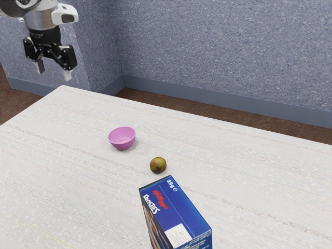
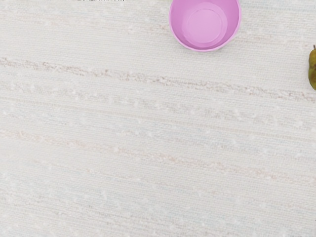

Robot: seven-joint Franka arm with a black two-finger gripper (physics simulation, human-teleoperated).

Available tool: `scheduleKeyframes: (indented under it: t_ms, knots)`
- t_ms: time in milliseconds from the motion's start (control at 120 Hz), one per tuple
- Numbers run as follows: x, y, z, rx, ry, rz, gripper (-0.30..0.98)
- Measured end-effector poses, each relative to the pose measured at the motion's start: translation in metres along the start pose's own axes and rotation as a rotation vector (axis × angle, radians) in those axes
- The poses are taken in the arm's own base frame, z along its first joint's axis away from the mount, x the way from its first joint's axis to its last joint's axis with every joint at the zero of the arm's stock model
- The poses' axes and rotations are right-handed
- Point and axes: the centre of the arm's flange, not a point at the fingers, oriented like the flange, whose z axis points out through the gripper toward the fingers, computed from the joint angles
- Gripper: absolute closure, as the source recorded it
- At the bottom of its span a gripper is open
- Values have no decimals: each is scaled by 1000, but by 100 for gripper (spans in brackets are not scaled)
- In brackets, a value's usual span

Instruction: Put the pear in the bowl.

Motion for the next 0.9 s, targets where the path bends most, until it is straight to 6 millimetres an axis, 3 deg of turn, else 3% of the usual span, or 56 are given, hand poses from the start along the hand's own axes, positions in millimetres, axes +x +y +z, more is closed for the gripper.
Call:
scheduleKeyframes:
  t_ms: [133, 175, 267, 358, 417, 500, 683, 900]
  knots:
    - [1, 21, -4, 2, 13, 40, 0]
    - [9, 28, 5, 5, -1, 50, 0]
    - [42, 56, 52, -17, -75, 77, 0]
    - [71, 95, 108, -65, -139, 105, 0]
    - [79, 126, 136, -81, -171, 133, 0]
    - [81, 158, 159, -101, -176, 142, 0]
    - [76, 188, 209, -178, -210, -17, 0]
    - [97, 207, 263, -188, -242, -214, 0]
